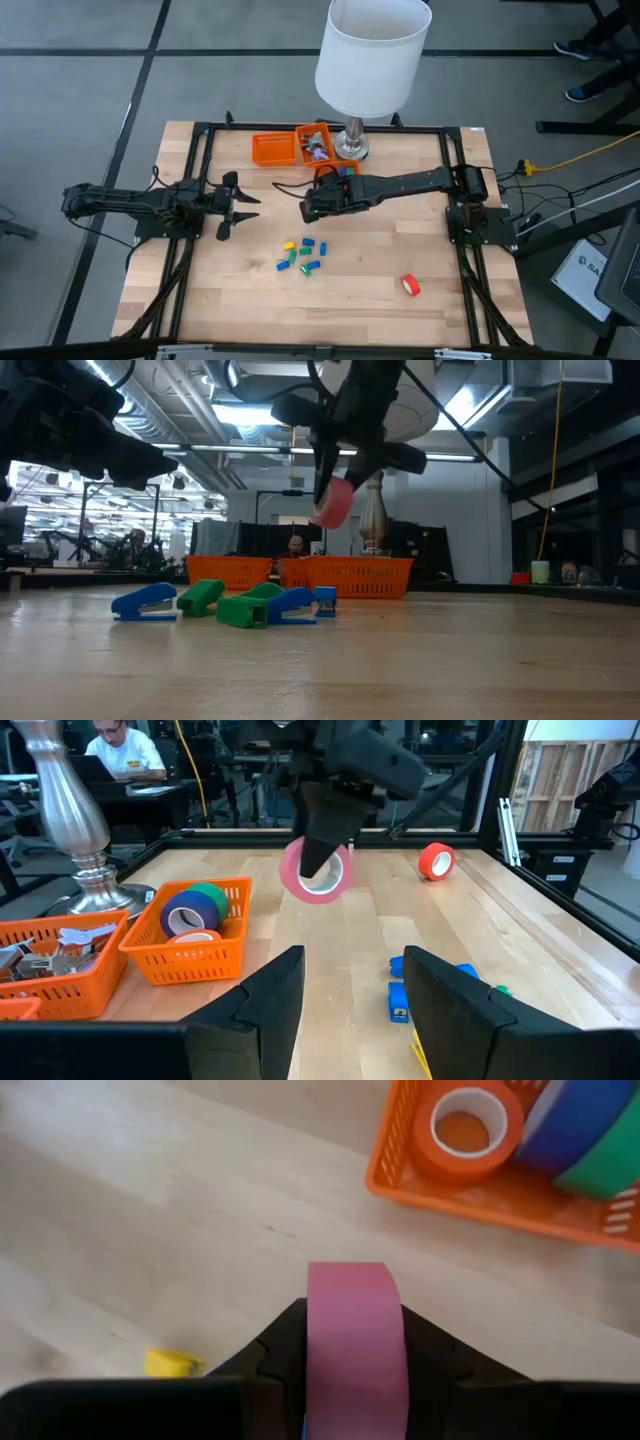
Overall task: Pick and place Stapler, Stapler remover, tape
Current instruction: Put the pink tape into the bottom right orange basket
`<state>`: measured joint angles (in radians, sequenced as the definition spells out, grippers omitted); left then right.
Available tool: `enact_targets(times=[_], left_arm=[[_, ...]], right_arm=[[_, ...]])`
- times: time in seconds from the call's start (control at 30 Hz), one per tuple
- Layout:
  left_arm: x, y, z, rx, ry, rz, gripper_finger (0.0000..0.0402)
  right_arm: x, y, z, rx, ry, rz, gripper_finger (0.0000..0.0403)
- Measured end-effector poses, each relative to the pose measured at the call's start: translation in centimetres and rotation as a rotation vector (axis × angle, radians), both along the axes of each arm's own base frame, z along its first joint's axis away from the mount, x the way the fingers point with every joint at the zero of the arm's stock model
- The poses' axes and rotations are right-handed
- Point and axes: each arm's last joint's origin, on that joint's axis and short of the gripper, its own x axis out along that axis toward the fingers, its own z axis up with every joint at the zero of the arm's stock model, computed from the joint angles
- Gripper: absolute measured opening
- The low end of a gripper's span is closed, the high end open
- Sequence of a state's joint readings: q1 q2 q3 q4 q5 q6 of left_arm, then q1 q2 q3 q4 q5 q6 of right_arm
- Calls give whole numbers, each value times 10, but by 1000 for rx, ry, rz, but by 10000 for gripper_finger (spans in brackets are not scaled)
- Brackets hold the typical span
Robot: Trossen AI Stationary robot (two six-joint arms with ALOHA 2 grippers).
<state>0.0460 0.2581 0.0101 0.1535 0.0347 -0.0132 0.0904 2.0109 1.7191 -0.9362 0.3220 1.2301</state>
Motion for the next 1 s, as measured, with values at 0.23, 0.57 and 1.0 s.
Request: enact_targets(times=[0.23, 0.57, 1.0], left_arm=[[0, 0, 0, 0, 0, 0, 169], [0, 0, 0, 0, -1, 0, 169], [0, 0, 0, 0, -1, 0, 169]], right_arm=[[4, -13, 1, 0, -33, -26, 106], [7, -39, 2, -39, -37, 9, 118], [-5, -97, -11, -43, 43, -108, 113]])
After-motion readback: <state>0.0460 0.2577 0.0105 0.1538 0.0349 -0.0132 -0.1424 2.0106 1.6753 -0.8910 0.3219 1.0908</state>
